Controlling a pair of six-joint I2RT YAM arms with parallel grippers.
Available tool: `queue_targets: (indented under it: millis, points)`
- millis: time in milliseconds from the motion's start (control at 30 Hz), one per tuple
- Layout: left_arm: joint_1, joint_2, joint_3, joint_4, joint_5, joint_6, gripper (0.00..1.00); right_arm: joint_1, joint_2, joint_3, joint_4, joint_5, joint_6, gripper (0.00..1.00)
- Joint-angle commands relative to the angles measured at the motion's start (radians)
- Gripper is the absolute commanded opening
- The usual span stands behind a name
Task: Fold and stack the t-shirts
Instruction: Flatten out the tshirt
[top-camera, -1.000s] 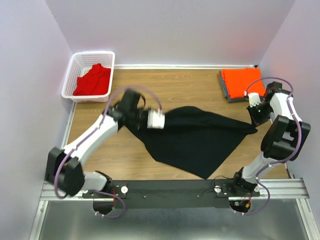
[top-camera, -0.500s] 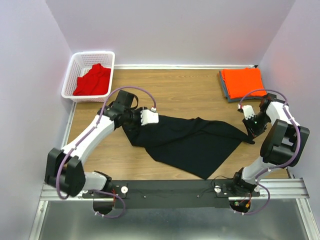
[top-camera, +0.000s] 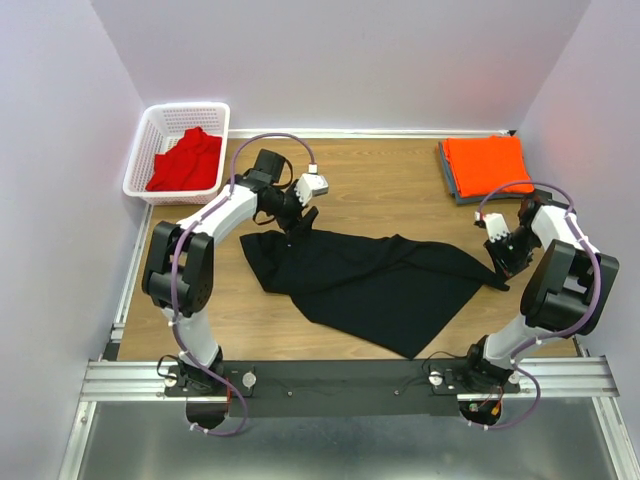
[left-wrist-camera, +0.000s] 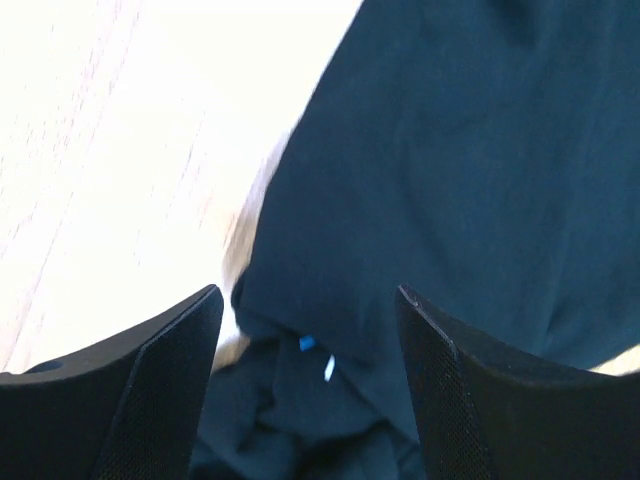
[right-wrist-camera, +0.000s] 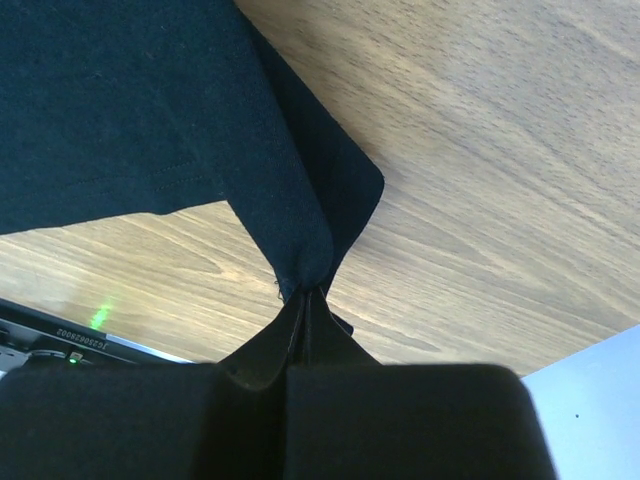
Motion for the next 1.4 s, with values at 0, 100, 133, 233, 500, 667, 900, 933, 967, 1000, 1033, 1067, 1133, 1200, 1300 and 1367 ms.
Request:
queue_targets:
  millis: [0, 100, 133, 233, 500, 667, 900, 933, 967, 1000, 1033, 1067, 1133, 1200, 1300, 1367]
  points:
    - [-0.001, 0.071, 0.053, -0.005, 0.125, -0.096, 0.75, -0.006, -0.015, -0.006, 0.01, 0.013, -0.01, 0.01]
    - [-0.002, 0.121, 0.076, -0.028, 0.144, -0.112, 0.7, -0.006, -0.011, -0.002, 0.014, 0.019, -0.011, 0.0]
    - [-0.002, 0.135, 0.084, -0.039, 0.146, -0.113, 0.7, -0.006, -0.009, -0.002, 0.014, 0.018, -0.01, 0.01]
    - [-0.002, 0.161, 0.092, -0.034, 0.119, -0.141, 0.68, -0.006, -0.006, -0.001, 0.014, 0.018, -0.008, 0.01]
    - [0.066, 0.088, 0.07, 0.025, 0.059, -0.285, 0.72, -0.006, -0.008, -0.012, 0.017, 0.022, -0.011, 0.01]
    - [0.106, 0.066, 0.058, -0.028, 0.04, -0.357, 0.72, -0.006, 0.0, 0.002, 0.02, 0.021, -0.011, 0.0]
    - [0.106, 0.097, 0.027, -0.048, 0.059, -0.373, 0.72, -0.006, 0.018, 0.027, 0.017, 0.016, 0.004, 0.0]
    - [0.105, 0.103, 0.027, -0.05, 0.062, -0.374, 0.72, -0.006, 0.015, 0.027, 0.019, 0.018, 0.004, 0.0]
    - [0.105, 0.109, 0.029, -0.05, 0.065, -0.376, 0.71, -0.006, 0.015, 0.027, 0.019, 0.018, 0.004, 0.0]
    - [0.102, 0.115, 0.03, -0.053, 0.068, -0.374, 0.71, -0.006, 0.015, 0.027, 0.019, 0.019, 0.004, 0.01]
    - [0.099, 0.12, 0.03, -0.054, 0.082, -0.376, 0.7, -0.006, 0.014, 0.027, 0.019, 0.024, 0.001, 0.01]
    - [0.091, 0.123, 0.029, -0.056, 0.089, -0.374, 0.7, -0.006, 0.014, 0.028, 0.019, 0.027, 0.001, 0.01]
    - [0.077, 0.126, 0.032, -0.059, 0.129, -0.362, 0.68, -0.006, 0.017, 0.028, 0.019, 0.027, 0.001, 0.01]
    - [0.051, 0.129, 0.047, -0.065, 0.164, -0.353, 0.66, -0.006, 0.025, 0.03, 0.019, 0.024, 0.002, 0.01]
    - [0.03, 0.133, 0.081, -0.068, 0.18, -0.337, 0.57, -0.006, 0.029, 0.033, 0.019, 0.022, 0.007, 0.01]
    - [0.025, 0.137, 0.096, -0.071, 0.195, -0.333, 0.49, -0.006, 0.029, 0.033, 0.019, 0.026, 0.004, 0.01]
